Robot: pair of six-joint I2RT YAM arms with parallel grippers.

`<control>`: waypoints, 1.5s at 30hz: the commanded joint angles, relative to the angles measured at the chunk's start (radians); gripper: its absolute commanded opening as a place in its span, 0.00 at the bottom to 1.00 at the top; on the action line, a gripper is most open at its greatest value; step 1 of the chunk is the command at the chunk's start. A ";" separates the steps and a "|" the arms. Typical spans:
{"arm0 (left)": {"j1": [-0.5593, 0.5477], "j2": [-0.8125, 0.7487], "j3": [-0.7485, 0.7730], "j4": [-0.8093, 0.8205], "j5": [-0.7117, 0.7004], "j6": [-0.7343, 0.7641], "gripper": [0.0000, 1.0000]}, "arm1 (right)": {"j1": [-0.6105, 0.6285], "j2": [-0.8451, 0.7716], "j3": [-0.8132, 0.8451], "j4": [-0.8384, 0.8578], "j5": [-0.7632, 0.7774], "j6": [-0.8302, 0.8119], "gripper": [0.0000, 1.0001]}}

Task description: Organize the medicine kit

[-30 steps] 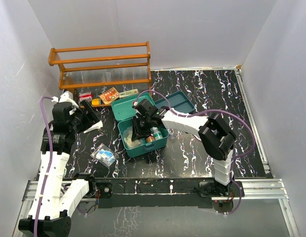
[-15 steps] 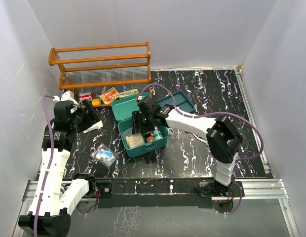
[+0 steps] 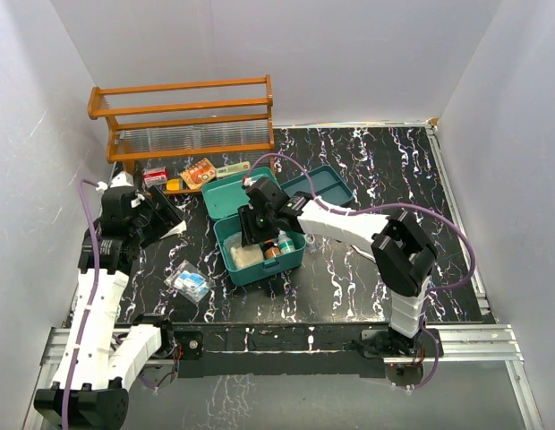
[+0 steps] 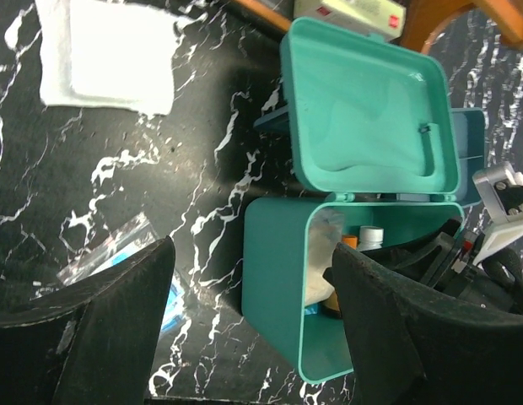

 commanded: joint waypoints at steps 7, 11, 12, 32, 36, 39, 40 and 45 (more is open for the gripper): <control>0.003 0.011 -0.068 -0.170 -0.132 -0.187 0.76 | 0.038 0.058 -0.009 0.129 -0.055 -0.036 0.42; 0.004 0.037 -0.108 -0.208 -0.130 -0.246 0.76 | 0.040 0.081 -0.002 0.140 -0.052 -0.037 0.41; 0.003 0.043 -0.123 -0.214 -0.128 -0.261 0.76 | 0.040 0.083 -0.003 0.143 -0.052 -0.037 0.40; 0.007 0.116 -0.343 -0.188 -0.097 -0.441 0.74 | 0.039 -0.317 -0.123 0.179 0.261 -0.021 0.45; 0.007 0.143 -0.397 -0.146 -0.098 -0.473 0.71 | 0.037 -0.366 -0.137 0.200 0.333 -0.052 0.45; 0.007 0.146 -0.430 -0.090 -0.120 -0.459 0.71 | 0.035 -0.382 -0.136 0.199 0.341 -0.067 0.45; 0.007 0.144 -0.438 -0.069 -0.133 -0.451 0.71 | 0.032 -0.386 -0.137 0.200 0.341 -0.070 0.45; 0.009 0.161 -0.458 0.010 -0.157 -0.435 0.65 | 0.013 -0.407 -0.135 0.194 0.347 -0.086 0.45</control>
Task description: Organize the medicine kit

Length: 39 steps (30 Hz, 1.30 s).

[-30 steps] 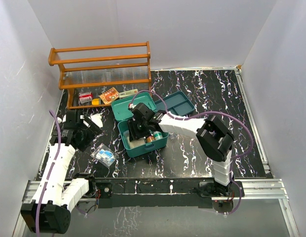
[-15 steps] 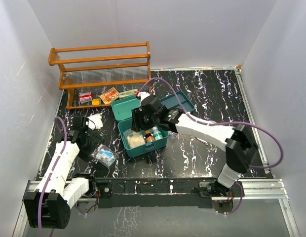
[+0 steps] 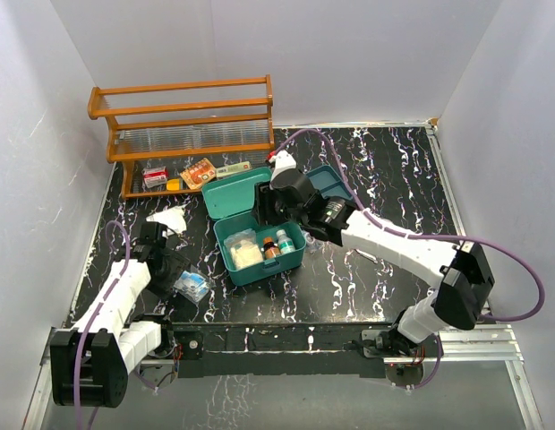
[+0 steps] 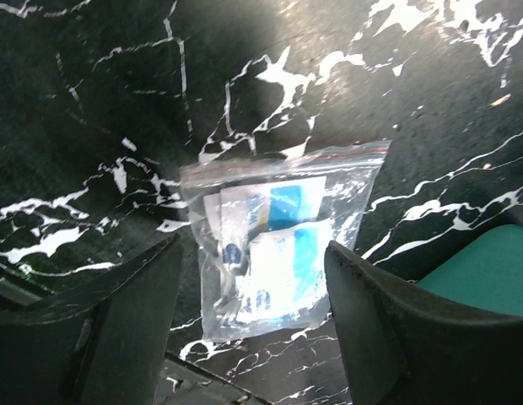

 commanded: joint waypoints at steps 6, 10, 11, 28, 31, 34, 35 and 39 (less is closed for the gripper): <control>0.007 0.083 -0.022 0.131 -0.064 0.035 0.42 | -0.086 -0.069 0.007 0.052 0.031 -0.055 0.45; 0.007 0.103 -0.007 0.187 -0.069 0.087 0.31 | -0.126 -0.069 0.017 0.052 0.021 -0.073 0.44; 0.007 0.114 -0.001 0.202 -0.066 0.102 0.29 | -0.133 -0.068 0.018 0.053 0.018 -0.077 0.43; 0.007 0.240 0.244 0.123 0.002 0.302 0.41 | -0.210 -0.009 0.071 0.090 -0.039 -0.133 0.42; 0.007 0.186 0.243 0.051 0.036 0.365 0.56 | -0.216 -0.010 0.063 0.090 -0.052 -0.134 0.42; 0.007 0.151 0.221 0.030 0.104 0.437 0.65 | -0.222 -0.011 0.051 0.090 -0.061 -0.138 0.42; 0.008 0.148 0.221 0.041 0.140 0.457 0.67 | -0.224 -0.011 0.048 0.090 -0.063 -0.139 0.42; 0.023 0.234 0.235 0.013 0.161 0.419 0.71 | -0.227 -0.014 0.042 0.092 -0.076 -0.138 0.42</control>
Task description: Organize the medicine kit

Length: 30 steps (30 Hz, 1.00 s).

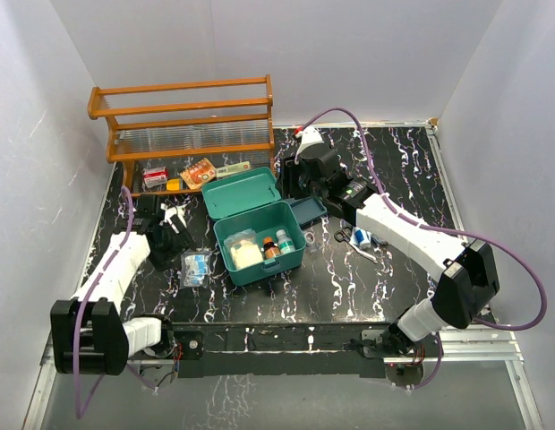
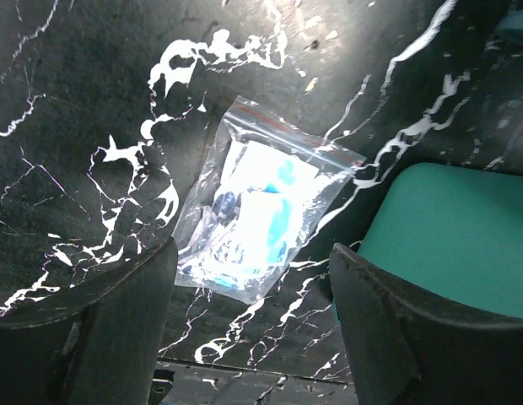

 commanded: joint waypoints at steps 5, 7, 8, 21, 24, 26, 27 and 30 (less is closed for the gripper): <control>0.024 0.133 -0.029 -0.046 0.089 -0.015 0.63 | -0.008 -0.017 0.018 0.067 -0.019 -0.021 0.42; 0.029 0.133 -0.030 -0.040 0.088 -0.020 0.65 | -0.008 -0.025 0.014 0.070 -0.016 -0.021 0.42; 0.031 0.139 -0.031 -0.041 0.087 -0.020 0.66 | -0.008 -0.029 0.012 0.071 -0.016 -0.022 0.42; 0.037 0.232 -0.041 -0.021 0.108 -0.097 0.41 | -0.009 -0.042 0.001 0.069 -0.007 -0.038 0.42; 0.038 0.216 -0.056 -0.006 0.101 -0.138 0.26 | -0.008 -0.037 0.006 0.073 -0.003 -0.044 0.42; 0.039 0.195 -0.046 -0.018 0.068 -0.150 0.20 | -0.008 -0.036 0.009 0.074 -0.002 -0.045 0.42; 0.039 0.181 -0.044 -0.015 0.058 -0.150 0.18 | -0.009 -0.036 0.009 0.074 -0.001 -0.045 0.42; 0.039 0.164 -0.046 0.009 0.061 -0.148 0.15 | -0.009 -0.033 0.012 0.074 -0.003 -0.048 0.42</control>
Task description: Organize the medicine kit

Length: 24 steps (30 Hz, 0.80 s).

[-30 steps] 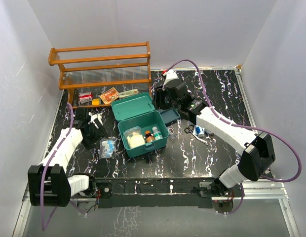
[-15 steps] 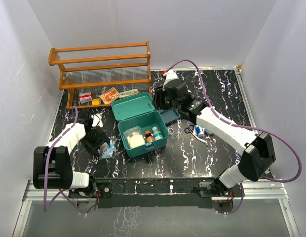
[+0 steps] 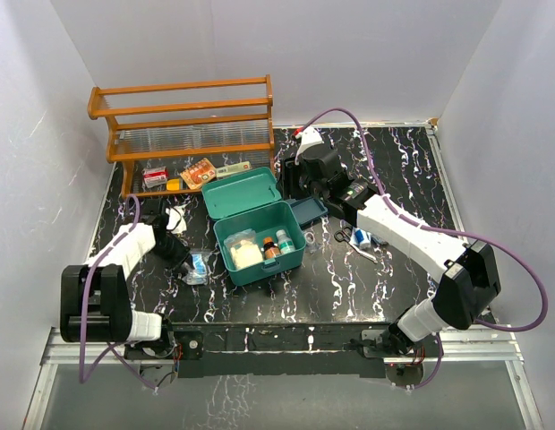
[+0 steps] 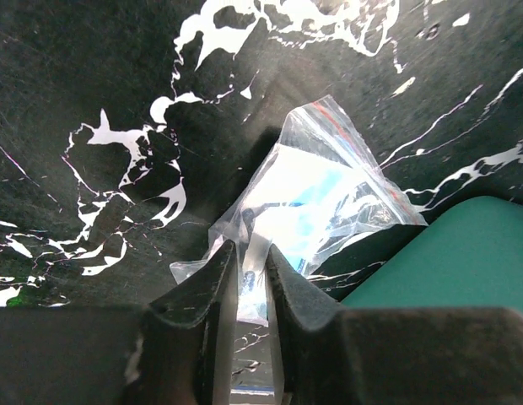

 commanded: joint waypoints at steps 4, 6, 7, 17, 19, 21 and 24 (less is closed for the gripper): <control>0.007 -0.074 -0.016 0.022 -0.037 -0.019 0.06 | -0.006 -0.021 0.031 0.059 0.013 -0.019 0.42; 0.008 -0.098 -0.011 0.012 -0.061 -0.017 0.00 | -0.006 -0.021 0.034 0.059 0.013 -0.019 0.42; 0.007 -0.115 -0.008 0.007 -0.073 -0.017 0.00 | -0.006 -0.022 0.034 0.059 0.015 -0.019 0.42; 0.007 -0.294 0.083 -0.092 -0.091 -0.095 0.00 | -0.006 -0.039 0.014 0.059 0.011 -0.004 0.41; 0.008 -0.329 0.125 -0.106 -0.054 -0.139 0.00 | -0.006 -0.045 0.008 0.060 0.014 0.009 0.41; 0.007 -0.365 0.155 -0.087 -0.003 -0.186 0.00 | -0.006 -0.049 0.003 0.064 -0.002 0.022 0.43; 0.008 -0.413 0.186 -0.015 0.086 -0.265 0.00 | -0.005 -0.055 -0.006 0.106 -0.113 0.025 0.48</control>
